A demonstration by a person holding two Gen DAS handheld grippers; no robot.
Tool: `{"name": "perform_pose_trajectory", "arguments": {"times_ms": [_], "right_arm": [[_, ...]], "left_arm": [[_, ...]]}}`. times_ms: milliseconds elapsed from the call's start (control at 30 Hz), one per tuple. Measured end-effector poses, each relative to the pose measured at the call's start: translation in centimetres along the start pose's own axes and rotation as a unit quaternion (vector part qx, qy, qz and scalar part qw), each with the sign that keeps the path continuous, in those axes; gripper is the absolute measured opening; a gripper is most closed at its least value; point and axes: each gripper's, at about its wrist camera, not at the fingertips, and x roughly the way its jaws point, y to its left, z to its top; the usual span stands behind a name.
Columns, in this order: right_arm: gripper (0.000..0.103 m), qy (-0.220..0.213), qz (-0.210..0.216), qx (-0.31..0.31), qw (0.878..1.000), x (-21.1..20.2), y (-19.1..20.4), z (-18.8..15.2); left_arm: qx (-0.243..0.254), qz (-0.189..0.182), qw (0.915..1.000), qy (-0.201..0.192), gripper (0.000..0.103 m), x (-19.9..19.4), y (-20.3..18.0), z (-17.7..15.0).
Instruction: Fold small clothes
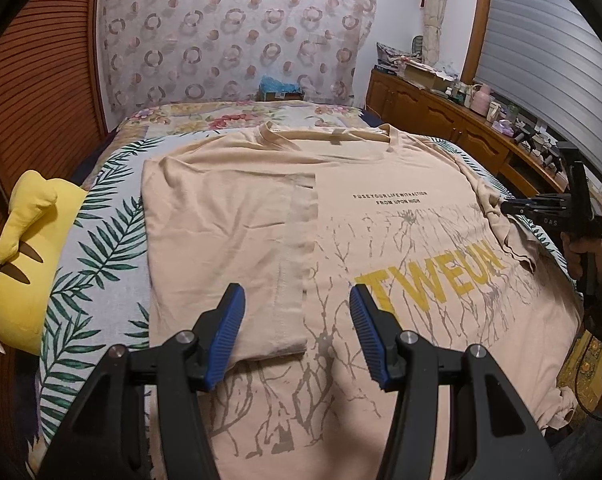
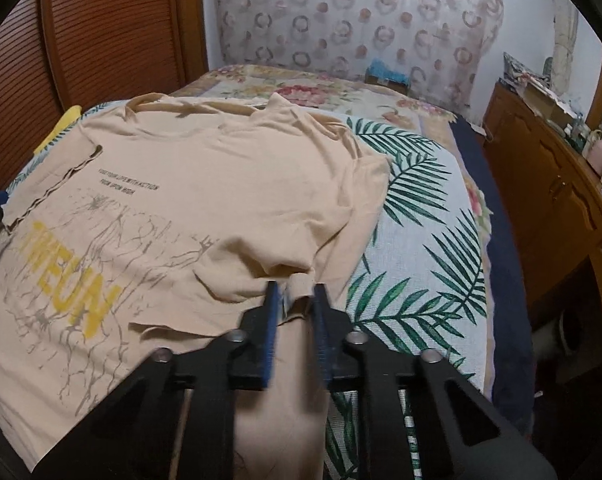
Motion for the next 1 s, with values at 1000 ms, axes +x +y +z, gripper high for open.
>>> {"name": "perform_pose_trajectory", "arguments": {"times_ms": [1000], "right_arm": [[0.041,-0.052,0.084,-0.02,0.995,-1.3,7.3,6.8]], "left_arm": [[-0.004,0.0,1.0,-0.006,0.054,-0.9,0.8,-0.2]]}}
